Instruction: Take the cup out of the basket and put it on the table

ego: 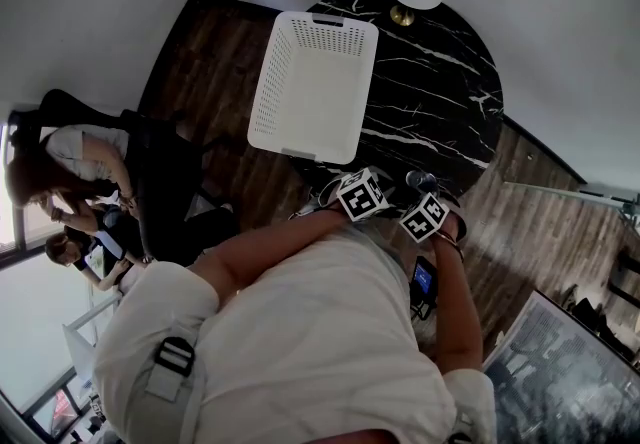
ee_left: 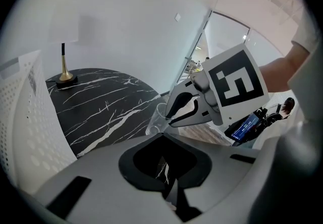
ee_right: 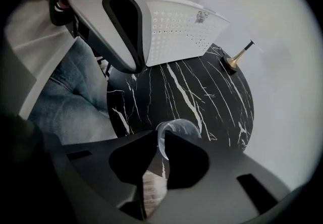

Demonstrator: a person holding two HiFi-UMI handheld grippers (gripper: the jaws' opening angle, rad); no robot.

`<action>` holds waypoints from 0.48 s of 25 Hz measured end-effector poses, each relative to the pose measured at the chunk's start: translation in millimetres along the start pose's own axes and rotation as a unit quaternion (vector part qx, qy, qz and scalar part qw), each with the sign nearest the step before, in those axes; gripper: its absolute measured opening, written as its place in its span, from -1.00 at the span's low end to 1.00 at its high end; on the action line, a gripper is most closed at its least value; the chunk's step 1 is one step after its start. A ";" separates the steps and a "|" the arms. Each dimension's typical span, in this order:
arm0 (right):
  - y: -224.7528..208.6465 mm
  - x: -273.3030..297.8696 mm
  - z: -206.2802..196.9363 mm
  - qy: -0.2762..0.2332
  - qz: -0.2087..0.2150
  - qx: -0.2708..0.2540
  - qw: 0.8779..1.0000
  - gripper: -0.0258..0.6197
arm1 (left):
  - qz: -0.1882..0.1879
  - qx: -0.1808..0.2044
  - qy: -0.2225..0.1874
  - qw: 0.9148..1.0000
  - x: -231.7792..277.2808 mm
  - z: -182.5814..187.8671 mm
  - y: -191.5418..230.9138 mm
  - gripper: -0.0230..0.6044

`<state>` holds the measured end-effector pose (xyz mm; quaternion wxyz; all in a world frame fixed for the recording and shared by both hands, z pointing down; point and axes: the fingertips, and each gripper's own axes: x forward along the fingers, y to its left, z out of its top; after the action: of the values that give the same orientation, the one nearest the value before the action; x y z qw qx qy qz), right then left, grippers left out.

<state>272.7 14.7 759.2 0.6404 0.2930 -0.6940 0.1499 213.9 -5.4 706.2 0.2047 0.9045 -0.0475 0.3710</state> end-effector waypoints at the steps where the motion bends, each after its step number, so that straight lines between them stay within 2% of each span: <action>1: -0.6 -1.6 0.1 -0.004 0.002 0.004 1.000 -0.82 | 0.000 0.000 -0.002 1.000 -1.1 1.1 -0.2 -0.91; 5: -2.9 -12.3 2.7 -0.023 0.010 0.021 0.999 -0.73 | -0.003 0.001 -0.012 1.000 -6.5 6.6 -2.8 -0.91; 8: -12.0 -32.9 10.4 -0.058 0.001 0.047 0.997 -0.72 | -0.022 -0.013 -0.038 0.999 -18.3 16.1 -11.2 -0.91; 10: -23.6 -54.4 16.5 -0.097 -0.006 0.088 0.991 -0.72 | -0.031 -0.017 -0.053 0.998 -26.6 23.5 -17.4 -0.91; 12: -39.2 -81.9 26.1 -0.148 -0.020 0.132 0.980 -0.72 | -0.031 -0.009 -0.067 0.997 -38.4 32.9 -22.2 -0.91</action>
<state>276.0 -13.7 669.1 0.4893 0.4079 -0.7490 0.1821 213.0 -1.0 651.1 0.2209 0.9264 -0.0361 0.3029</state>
